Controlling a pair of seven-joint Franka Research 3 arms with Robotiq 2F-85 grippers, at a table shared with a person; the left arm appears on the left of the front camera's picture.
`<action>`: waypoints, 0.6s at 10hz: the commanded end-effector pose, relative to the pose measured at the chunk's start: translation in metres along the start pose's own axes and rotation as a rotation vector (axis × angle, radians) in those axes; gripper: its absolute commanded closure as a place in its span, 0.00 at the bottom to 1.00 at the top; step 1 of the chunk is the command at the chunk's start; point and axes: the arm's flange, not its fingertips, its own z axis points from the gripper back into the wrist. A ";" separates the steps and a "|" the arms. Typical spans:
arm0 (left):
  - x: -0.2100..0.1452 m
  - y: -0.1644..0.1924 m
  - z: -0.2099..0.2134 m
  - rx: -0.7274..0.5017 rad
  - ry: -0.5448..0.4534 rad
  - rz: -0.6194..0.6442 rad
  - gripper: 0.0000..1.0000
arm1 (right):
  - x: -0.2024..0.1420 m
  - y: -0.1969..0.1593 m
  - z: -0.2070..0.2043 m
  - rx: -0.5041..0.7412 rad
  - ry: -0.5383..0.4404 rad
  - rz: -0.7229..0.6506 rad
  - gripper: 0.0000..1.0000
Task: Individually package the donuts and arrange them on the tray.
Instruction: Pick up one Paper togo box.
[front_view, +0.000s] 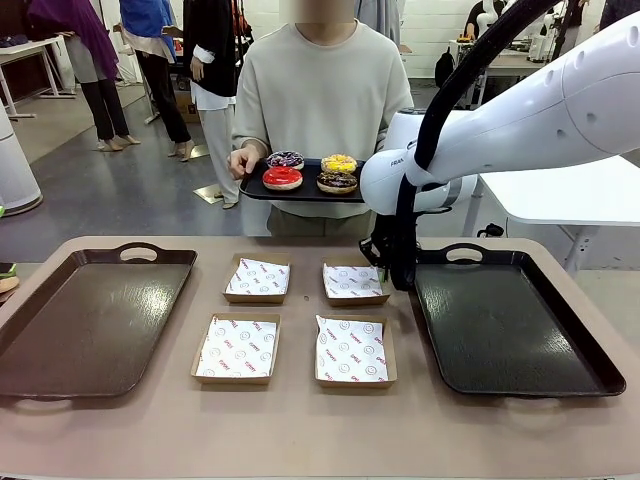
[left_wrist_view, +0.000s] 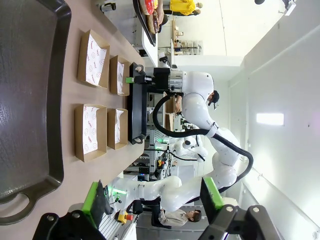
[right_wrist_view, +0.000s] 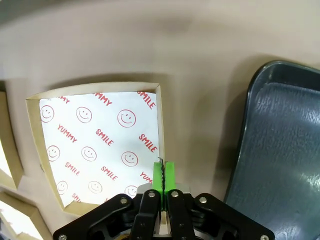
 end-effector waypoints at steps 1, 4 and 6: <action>-0.001 -0.001 0.002 -0.020 -0.008 -0.011 0.00 | 0.001 0.004 0.002 -0.010 0.017 -0.101 1.00; -0.001 -0.001 0.002 -0.020 -0.008 -0.011 0.00 | -0.017 0.015 0.055 -0.033 0.075 -0.092 1.00; -0.001 -0.001 0.002 -0.020 -0.008 -0.011 0.00 | -0.022 0.020 0.096 -0.072 0.089 -0.051 1.00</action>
